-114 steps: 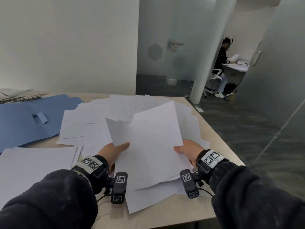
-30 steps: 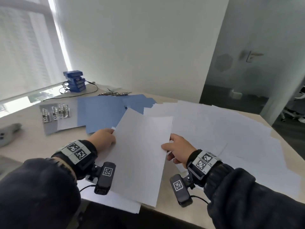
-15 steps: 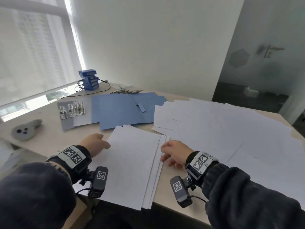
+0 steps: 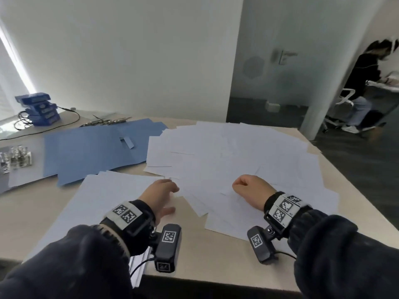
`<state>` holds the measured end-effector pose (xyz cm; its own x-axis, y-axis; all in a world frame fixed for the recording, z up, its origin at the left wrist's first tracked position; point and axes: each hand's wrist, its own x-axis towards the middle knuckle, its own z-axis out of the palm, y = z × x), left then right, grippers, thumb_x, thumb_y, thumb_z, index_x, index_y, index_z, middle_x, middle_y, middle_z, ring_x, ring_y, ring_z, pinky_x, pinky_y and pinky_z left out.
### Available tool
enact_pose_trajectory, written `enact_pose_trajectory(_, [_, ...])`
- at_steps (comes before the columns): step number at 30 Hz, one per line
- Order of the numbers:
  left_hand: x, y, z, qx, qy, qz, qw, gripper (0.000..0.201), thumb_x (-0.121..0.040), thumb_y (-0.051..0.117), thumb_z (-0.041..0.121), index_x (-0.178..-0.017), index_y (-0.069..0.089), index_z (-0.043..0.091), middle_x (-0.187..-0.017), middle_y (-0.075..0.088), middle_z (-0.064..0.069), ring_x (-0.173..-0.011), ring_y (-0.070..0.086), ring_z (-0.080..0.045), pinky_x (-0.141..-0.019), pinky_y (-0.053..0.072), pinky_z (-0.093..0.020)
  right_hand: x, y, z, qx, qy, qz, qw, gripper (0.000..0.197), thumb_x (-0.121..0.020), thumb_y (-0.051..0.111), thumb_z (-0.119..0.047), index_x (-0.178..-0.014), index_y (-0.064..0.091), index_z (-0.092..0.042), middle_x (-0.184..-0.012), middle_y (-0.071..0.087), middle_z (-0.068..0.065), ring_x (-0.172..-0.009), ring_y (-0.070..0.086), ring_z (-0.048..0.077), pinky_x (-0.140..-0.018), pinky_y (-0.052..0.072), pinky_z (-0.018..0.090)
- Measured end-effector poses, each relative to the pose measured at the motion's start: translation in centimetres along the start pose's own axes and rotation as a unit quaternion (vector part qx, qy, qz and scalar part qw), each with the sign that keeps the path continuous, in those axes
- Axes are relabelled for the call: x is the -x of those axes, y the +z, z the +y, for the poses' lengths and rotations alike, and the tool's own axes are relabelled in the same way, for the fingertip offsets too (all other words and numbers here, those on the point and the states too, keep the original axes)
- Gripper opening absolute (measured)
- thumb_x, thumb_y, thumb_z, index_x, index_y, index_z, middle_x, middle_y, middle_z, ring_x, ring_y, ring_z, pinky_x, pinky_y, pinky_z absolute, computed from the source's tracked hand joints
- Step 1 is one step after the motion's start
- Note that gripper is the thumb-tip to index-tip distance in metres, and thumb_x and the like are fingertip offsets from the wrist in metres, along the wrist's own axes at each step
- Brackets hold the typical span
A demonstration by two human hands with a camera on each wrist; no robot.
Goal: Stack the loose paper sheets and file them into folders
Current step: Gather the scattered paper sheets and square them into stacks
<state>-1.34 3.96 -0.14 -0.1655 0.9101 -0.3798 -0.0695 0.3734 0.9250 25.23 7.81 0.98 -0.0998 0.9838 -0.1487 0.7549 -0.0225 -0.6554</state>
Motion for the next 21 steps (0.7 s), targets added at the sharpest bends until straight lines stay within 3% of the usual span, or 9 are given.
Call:
enact_pose_trajectory(2, [-0.5,1.6,-0.1,0.015,-0.001,-0.010,1.000,0.045,-0.093,0.059,0.008,-0.137,0.053,0.015,-0.123,0.049,-0.006,-0.111,0.045,-0.026,-0.100,0.044,-0.051,0.2,-1.7,1.8,0.043,0.022,0.007,0.999,0.015,-0.095,0.052,-0.035,-0.098,0.065,-0.028,-0.099,0.068,-0.006,-0.082,0.063,0.013,-0.071,0.049,0.027])
enact_pose_trajectory(4, [-0.6,2.8,0.2,0.027,-0.007,-0.011,1.000,0.039,-0.082,0.065,0.011,-0.120,0.062,0.016,-0.119,0.057,-0.012,-0.108,0.050,-0.028,-0.097,0.049,-0.051,0.2,-2.9,2.9,0.096,0.043,0.003,0.994,0.017,-0.094,0.052,-0.036,-0.104,0.064,-0.030,-0.105,0.065,-0.007,-0.087,0.062,0.013,-0.075,0.048,0.027])
enact_pose_trajectory(6, [-1.1,3.7,0.2,0.055,-0.019,-0.005,0.998,0.037,-0.069,0.066,0.015,-0.106,0.066,0.016,-0.127,0.059,-0.018,-0.108,0.060,-0.032,-0.087,0.058,-0.053,0.0,-3.6,3.5,0.143,0.061,-0.009,0.988,0.025,-0.094,0.052,-0.039,-0.115,0.062,-0.030,-0.114,0.062,-0.006,-0.103,0.061,0.016,-0.087,0.048,0.029])
enact_pose_trajectory(8, [-1.6,4.6,-0.1,0.102,-0.024,0.002,0.994,0.043,-0.073,0.065,0.012,-0.116,0.063,0.014,-0.123,0.063,-0.017,-0.108,0.067,-0.035,-0.076,0.061,-0.048,-0.1,-3.8,3.9,0.163,0.074,-0.022,0.984,0.033,-0.094,0.052,-0.040,-0.124,0.059,-0.030,-0.122,0.060,-0.005,-0.110,0.059,0.018,-0.093,0.047,0.030])
enact_pose_trajectory(11, [-2.2,6.1,-0.8,0.168,-0.021,0.011,0.985,0.056,-0.087,0.060,0.000,-0.140,0.045,0.010,-0.115,0.066,-0.020,-0.095,0.073,-0.036,-0.074,0.061,-0.046,0.2,-3.6,4.3,0.176,0.080,-0.052,0.980,0.040,-0.094,0.051,-0.043,-0.132,0.054,-0.031,-0.131,0.060,-0.004,-0.108,0.057,0.016,-0.091,0.045,0.029])
enact_pose_trajectory(15, [-2.7,7.1,-1.2,0.238,-0.012,0.055,0.970,0.065,-0.094,0.058,-0.001,-0.150,0.033,0.023,-0.108,0.062,-0.015,-0.100,0.070,-0.030,-0.083,0.060,-0.045,0.9,-3.3,4.9,0.222,0.076,-0.066,0.970,0.045,-0.094,0.049,-0.044,-0.139,0.048,-0.036,-0.143,0.053,-0.004,-0.123,0.054,0.019,-0.097,0.043,0.029])
enact_pose_trajectory(17, [-3.2,7.2,-0.9,0.260,-0.024,0.060,0.964,0.062,-0.096,0.060,0.003,-0.149,0.036,0.021,-0.108,0.064,-0.014,-0.099,0.072,-0.028,-0.077,0.062,-0.041,1.0,-3.3,5.1,0.224,0.073,-0.069,0.969,0.047,-0.094,0.049,-0.044,-0.140,0.046,-0.035,-0.145,0.052,-0.004,-0.126,0.053,0.020,-0.100,0.042,0.029])
enact_pose_trajectory(19, [-3.4,7.4,-0.5,0.233,-0.040,0.041,0.971,0.039,-0.098,0.061,0.008,-0.136,0.050,0.009,-0.094,0.072,-0.010,-0.077,0.076,-0.021,-0.059,0.061,-0.032,1.1,-3.5,5.2,0.218,0.071,-0.073,0.971,0.047,-0.094,0.049,-0.045,-0.140,0.046,-0.036,-0.146,0.051,-0.004,-0.126,0.054,0.020,-0.101,0.043,0.029])
enact_pose_trajectory(21, [-3.2,7.7,-0.2,0.187,-0.053,0.027,0.980,0.013,-0.099,0.061,0.013,-0.110,0.060,0.005,-0.071,0.071,-0.005,-0.050,0.069,-0.014,-0.041,0.048,-0.021,1.0,-3.6,5.2,0.199,0.072,-0.072,0.975,0.046,-0.094,0.050,-0.048,-0.139,0.047,-0.036,-0.145,0.052,-0.005,-0.124,0.054,0.019,-0.101,0.043,0.029])
